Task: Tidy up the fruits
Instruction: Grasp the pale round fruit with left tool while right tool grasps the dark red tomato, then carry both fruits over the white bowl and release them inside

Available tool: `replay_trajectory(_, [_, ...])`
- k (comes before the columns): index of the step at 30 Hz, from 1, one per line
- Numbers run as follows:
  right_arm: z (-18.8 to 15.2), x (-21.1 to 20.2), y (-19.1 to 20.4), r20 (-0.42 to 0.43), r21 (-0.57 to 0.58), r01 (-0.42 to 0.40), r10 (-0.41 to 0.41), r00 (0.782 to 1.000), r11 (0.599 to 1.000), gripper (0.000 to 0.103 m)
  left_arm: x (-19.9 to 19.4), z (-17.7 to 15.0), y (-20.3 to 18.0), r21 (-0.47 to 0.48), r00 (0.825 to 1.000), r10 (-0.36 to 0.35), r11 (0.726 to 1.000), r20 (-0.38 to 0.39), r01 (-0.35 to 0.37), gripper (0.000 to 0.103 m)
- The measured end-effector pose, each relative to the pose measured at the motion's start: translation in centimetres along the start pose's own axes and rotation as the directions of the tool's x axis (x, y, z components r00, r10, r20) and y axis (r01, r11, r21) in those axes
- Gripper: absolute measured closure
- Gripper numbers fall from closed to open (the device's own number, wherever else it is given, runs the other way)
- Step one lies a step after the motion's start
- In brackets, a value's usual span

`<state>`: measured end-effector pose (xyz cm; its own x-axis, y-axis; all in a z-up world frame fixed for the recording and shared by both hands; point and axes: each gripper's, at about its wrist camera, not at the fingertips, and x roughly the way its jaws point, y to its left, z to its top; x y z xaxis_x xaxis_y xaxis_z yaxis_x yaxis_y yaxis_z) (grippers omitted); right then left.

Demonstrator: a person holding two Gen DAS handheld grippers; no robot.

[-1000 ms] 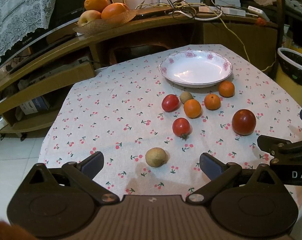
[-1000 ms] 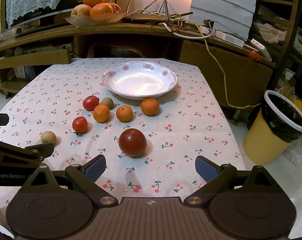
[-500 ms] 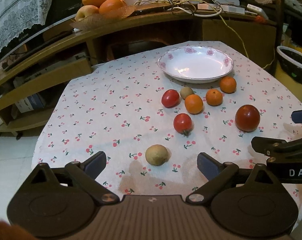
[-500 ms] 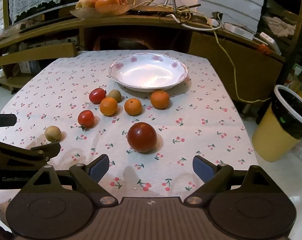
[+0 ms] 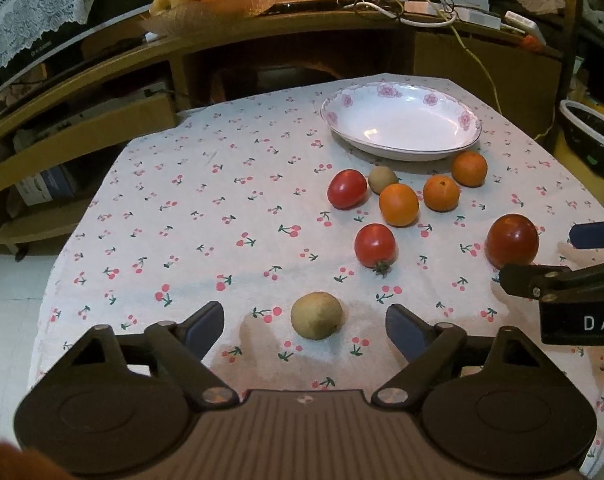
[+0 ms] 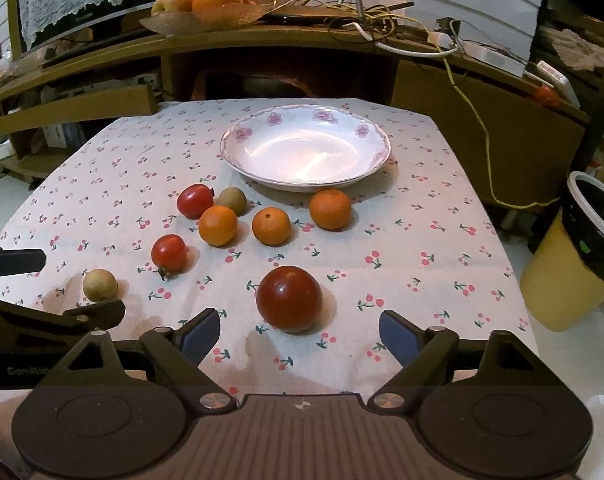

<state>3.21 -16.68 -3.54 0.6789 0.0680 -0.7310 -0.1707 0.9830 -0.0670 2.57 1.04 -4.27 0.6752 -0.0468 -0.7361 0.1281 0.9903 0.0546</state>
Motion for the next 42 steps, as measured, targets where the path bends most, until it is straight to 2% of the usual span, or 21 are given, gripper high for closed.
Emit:
replay_trajectory(6, [0.1,1.0,-0.5,-0.017,0.012,-0.018,0.018,1.0,1.0,0.021,0.7,0.0,-0.2,0.011,1.0,-0.012,1.0,-0.005,0.012,0.017])
replay_trajectory(10, [0.3,1.6,-0.6,-0.015,0.015,-0.031,0.032,0.999,0.999,0.023,1.1,-0.2,0.1,-0.007,0.999,-0.041,0.999,-0.028,0.041,0.026])
replay_trajectory(14, [0.5,2.3,-0.6,-0.024,0.008,-0.046,0.046,0.999,0.999,0.03,1.4,-0.4,0.3,-0.018,0.998,-0.051,0.999,-0.026,0.05,0.027])
replay_trajectory(15, [0.5,2.5,-0.6,-0.03,0.008,-0.049,0.049,0.998,0.999,0.032,1.4,-0.4,0.4,-0.021,0.998,-0.055,0.998,-0.025,0.055,0.029])
replay_trajectory(17, [0.5,2.9,-0.6,-0.045,0.012,-0.058,0.058,0.997,0.998,0.044,1.5,-0.3,0.5,-0.025,0.997,-0.073,0.997,-0.019,0.073,0.035])
replay_trajectory(18, [0.5,3.1,-0.7,-0.053,0.015,-0.064,0.064,0.997,0.998,0.044,1.5,-0.2,0.4,-0.025,0.997,-0.08,0.997,-0.019,0.079,0.038])
replay_trajectory(23, [0.7,3.1,-0.5,-0.043,-0.002,-0.064,0.064,0.997,0.998,0.061,1.3,-0.1,0.4,-0.011,0.994,-0.105,0.994,-0.009,0.105,0.051])
replay_trajectory(27, [0.8,3.1,-0.5,-0.045,-0.008,-0.071,0.071,0.996,0.997,0.062,1.3,0.0,0.8,-0.026,0.993,-0.115,0.993,-0.007,0.115,0.061])
replay_trajectory(34, [0.6,2.8,-0.7,-0.049,0.003,-0.093,0.093,0.994,0.996,0.063,0.8,-0.1,0.6,-0.006,0.993,-0.117,0.993,-0.014,0.117,0.07])
replay_trajectory(42, [0.8,1.8,-0.8,-0.025,-0.001,-0.109,0.109,0.994,0.994,0.063,0.4,0.0,0.1,0.012,0.991,-0.129,0.992,-0.02,0.129,0.07])
